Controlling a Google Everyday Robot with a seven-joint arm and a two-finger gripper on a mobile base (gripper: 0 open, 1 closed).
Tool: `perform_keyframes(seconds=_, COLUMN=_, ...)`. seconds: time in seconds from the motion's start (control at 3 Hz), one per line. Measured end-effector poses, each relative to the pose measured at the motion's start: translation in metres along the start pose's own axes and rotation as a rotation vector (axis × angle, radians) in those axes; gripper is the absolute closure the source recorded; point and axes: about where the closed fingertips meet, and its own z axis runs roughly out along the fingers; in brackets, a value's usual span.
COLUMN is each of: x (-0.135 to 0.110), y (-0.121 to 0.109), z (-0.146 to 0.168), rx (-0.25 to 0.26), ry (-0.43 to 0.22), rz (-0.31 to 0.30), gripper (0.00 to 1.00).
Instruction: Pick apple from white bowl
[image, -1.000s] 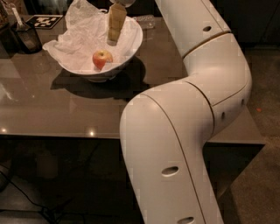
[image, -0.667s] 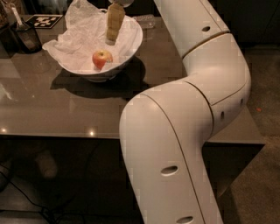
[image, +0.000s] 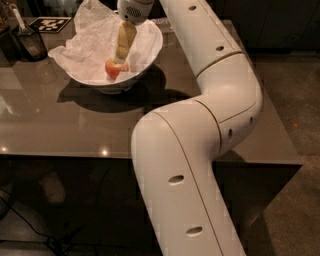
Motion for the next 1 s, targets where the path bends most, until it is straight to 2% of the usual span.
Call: perform_keyframes(seconds=1.0, x=0.002, y=0.004, z=0.052, rx=-0.08, ry=-0.035, rz=0.066, gripper=0.0)
